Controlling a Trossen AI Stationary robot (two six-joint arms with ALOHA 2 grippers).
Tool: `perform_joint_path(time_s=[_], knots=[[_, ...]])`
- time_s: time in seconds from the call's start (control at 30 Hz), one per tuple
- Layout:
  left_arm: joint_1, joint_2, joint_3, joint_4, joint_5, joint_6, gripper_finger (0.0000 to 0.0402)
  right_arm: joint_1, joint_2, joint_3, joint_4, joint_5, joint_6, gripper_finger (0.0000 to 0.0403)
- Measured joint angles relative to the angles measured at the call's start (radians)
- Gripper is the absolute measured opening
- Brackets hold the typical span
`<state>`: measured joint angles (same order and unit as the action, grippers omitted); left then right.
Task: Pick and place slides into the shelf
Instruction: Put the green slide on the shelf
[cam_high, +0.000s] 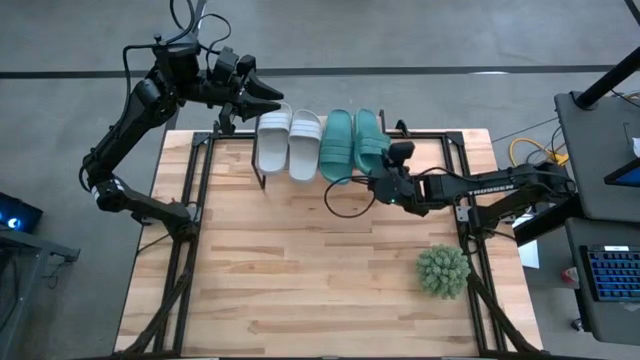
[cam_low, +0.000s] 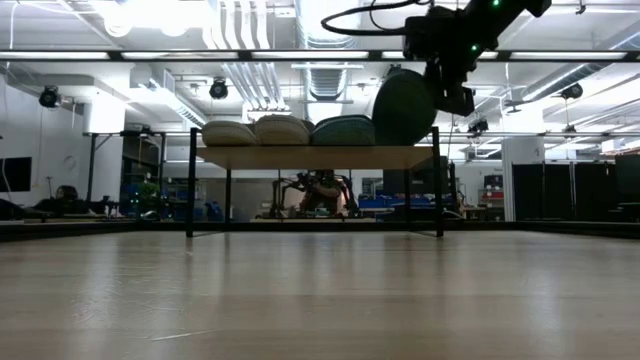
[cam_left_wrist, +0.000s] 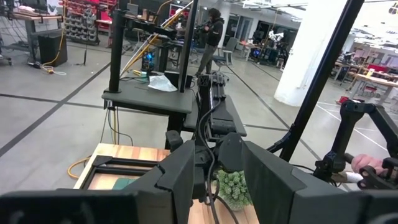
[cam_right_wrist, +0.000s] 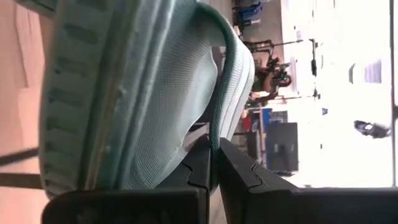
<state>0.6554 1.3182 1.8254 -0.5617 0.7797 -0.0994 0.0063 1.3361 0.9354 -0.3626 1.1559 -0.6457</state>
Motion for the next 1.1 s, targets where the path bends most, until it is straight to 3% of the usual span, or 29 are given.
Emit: perform_joint_path(time_s=[0.43, 1.1], knots=[[0.0, 0.0, 0.0, 0.0, 0.0, -0.001, 0.0118, 0.0, 0.004, 0.004, -0.007, -0.008, -0.112, 0.0008], [0.0, 0.0, 0.0, -0.001, 0.0, -0.02, 0.0118, 0.0, 0.093, -0.005, -0.026, -0.094, 0.11, 0.0008]])
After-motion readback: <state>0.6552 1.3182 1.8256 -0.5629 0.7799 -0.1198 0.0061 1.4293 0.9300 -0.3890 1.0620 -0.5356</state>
